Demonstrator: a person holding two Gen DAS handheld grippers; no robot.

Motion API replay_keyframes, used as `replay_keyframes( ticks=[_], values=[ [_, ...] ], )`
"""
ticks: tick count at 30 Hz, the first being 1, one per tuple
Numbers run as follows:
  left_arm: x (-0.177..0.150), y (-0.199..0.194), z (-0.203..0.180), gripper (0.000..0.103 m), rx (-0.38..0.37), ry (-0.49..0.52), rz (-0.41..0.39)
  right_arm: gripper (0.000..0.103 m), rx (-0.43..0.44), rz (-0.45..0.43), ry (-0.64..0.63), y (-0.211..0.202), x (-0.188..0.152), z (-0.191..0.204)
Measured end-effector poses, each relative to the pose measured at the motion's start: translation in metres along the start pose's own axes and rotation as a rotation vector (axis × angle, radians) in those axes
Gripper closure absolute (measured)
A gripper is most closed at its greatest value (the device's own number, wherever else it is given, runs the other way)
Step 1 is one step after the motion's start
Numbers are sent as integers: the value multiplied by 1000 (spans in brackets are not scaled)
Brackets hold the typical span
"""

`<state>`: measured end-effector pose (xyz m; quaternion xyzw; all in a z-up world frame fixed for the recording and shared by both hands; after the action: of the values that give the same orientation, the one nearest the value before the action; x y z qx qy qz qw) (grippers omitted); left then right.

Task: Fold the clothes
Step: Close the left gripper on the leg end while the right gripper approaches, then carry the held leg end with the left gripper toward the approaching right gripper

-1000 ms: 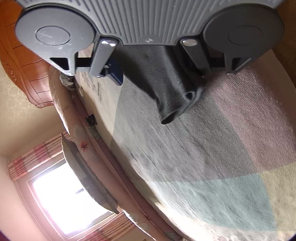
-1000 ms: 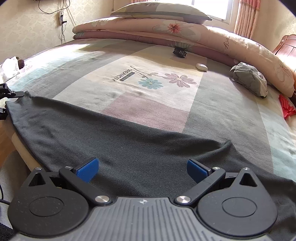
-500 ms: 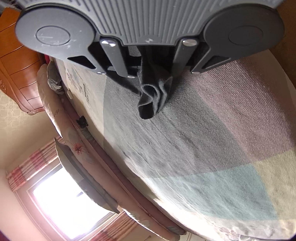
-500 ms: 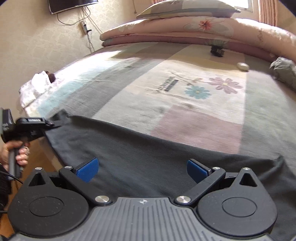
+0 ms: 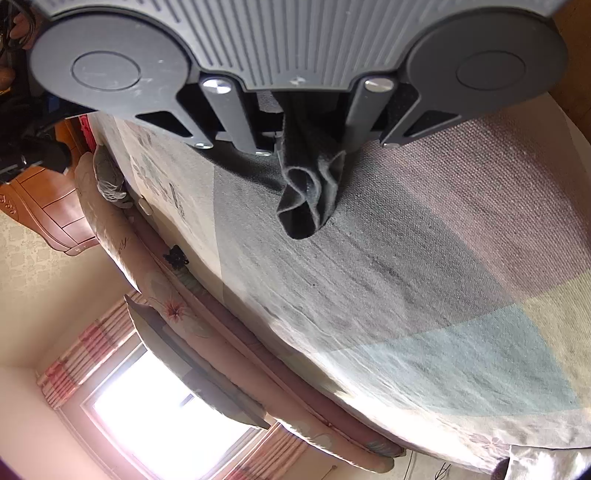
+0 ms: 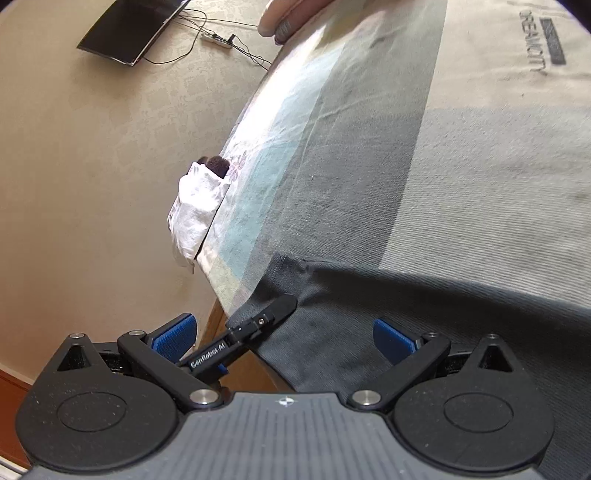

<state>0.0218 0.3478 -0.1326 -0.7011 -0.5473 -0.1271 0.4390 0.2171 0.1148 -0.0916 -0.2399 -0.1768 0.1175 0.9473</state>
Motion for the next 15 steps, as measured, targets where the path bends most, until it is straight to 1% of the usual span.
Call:
replay_keyframes(
  ticks=[3,7,11,15],
  values=[
    [0,0,1,98,-8,-2,2,0,48,34,58,32,16,0],
    [0,-1,3,98,-18,-9,1,0,28,5,86,45,27,-4],
    [0,-1,4,97,-22,-13,1,0,-1,-44,76,48,29,-2],
    [0,0,6,97,-24,-11,1,0,-35,-48,78,38,19,13]
  ],
)
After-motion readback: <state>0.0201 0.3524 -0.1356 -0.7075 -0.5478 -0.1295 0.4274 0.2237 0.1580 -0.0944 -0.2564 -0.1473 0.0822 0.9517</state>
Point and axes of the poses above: each gripper's, at about its wrist camera, not at the fingertips, and y roughly the way its jaws point, z to its left, x to its top, the point moved 1 cm from there along y, roughly the way its jaws point, and after that the axes turned 4 degrees about y, right-handed, at the moved point
